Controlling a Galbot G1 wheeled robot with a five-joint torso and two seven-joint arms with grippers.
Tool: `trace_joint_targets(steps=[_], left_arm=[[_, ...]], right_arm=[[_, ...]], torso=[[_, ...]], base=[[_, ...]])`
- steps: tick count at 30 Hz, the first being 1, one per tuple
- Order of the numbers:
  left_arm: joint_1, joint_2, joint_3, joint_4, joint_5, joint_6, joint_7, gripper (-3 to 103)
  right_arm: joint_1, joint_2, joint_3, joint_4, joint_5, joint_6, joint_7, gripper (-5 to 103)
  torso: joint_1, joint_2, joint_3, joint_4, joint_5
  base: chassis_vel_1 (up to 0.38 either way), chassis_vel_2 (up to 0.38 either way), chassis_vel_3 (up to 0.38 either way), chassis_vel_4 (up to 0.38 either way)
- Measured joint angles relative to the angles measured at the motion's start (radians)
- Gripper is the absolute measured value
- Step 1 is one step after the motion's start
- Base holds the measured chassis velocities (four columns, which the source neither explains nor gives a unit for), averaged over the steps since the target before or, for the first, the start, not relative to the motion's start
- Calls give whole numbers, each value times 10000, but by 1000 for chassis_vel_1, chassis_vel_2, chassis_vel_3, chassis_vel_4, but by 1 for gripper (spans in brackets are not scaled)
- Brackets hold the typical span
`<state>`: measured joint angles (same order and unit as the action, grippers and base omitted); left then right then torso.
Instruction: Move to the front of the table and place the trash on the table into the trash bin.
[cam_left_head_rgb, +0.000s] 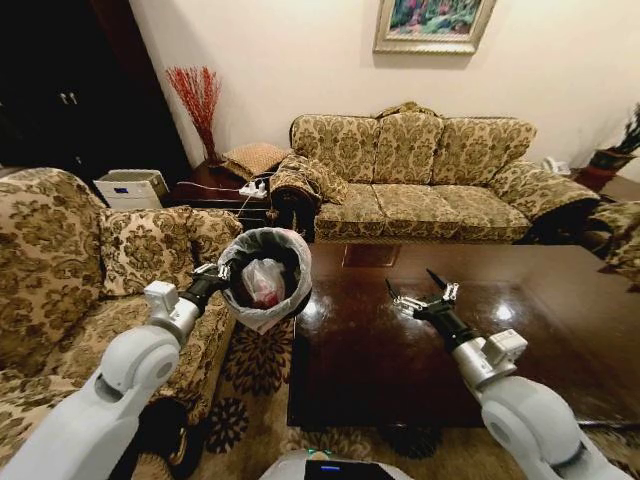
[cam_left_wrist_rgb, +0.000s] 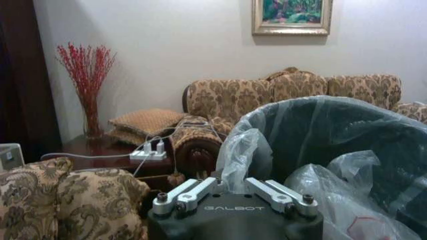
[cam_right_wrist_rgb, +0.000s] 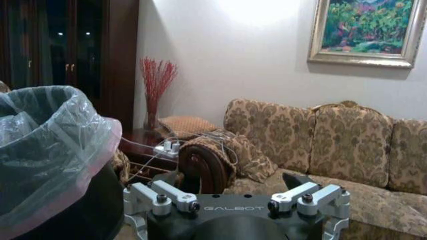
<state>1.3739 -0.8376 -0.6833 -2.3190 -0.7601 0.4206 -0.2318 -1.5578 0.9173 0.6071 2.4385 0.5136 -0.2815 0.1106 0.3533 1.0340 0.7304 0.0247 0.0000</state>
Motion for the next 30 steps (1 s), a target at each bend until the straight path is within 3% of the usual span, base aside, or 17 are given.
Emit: trace_joint_targets(steps=[15, 30], left_arm=[[301, -93, -281, -231, 8, 1, 7, 3], [407, -170, -323, -326, 16, 3, 22, 3]], right_arm=[[55, -28, -112, 38, 3, -99, -49, 100], [41, 53, -264, 43, -189, -200, -68, 100]], torso=[[-7, 0, -3, 0, 2], [-5, 1, -2, 1, -1]], base=[[161, -164, -177, 167], [348, -340, -348, 342]])
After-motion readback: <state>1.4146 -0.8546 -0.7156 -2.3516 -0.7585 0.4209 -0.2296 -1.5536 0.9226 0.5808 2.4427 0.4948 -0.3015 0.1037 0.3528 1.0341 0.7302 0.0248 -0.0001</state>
